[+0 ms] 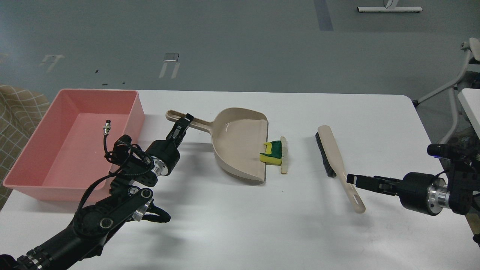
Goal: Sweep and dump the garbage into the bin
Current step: 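Reach the right gripper to the brush handle and grasp it, then sweep the brush across the sponge toward the dustpan with the right gripper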
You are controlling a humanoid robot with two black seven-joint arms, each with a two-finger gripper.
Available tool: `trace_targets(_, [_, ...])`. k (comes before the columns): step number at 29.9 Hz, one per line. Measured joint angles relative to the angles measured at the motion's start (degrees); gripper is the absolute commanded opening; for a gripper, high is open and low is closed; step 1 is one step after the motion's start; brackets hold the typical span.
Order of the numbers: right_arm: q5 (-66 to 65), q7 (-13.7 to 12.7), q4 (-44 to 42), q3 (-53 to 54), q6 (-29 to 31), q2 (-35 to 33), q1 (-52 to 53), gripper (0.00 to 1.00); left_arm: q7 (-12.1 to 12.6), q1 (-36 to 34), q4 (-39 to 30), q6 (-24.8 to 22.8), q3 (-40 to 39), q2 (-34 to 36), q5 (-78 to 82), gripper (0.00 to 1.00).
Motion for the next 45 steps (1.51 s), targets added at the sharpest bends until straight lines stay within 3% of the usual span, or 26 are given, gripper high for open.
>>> trace_targets(8, [-0.5,-0.8,-0.7,-1.4,0.0,1.7,0.0,0.72,0.0,0.0,-0.1,0.0,0.0,0.2,0.0,0.00])
trace_targets(12, [-0.9,-0.8,-1.7,-2.5,0.0,2.5,0.2,0.66,0.0,0.0,-0.1,0.0,0.0,0.2,0.0,0.00])
trace_targets(15, [-0.9,-0.9,-2.0,-2.6,0.0,3.1,0.2,0.55,0.0,0.0,-0.1,0.0,0.0,0.2,0.0,0.00])
trace_targets(25, [-0.4,-2.0,-2.0,-2.6,0.0,3.9,0.3,0.48,-0.1,0.0,-0.1,0.0,0.0,0.4,0.0,0.00])
trace_targets(34, [-0.3,-2.1,-1.8,-2.5,0.0,3.9,0.7,0.21,-0.1,-0.1,-0.1,0.0,0.0,0.5,0.0,0.00])
trace_targets(45, [-0.2,-2.1,-1.8,-2.5,0.0,3.9,0.5,0.19,-0.1,-0.1,-0.1,0.0,0.0,0.5,0.0,0.00])
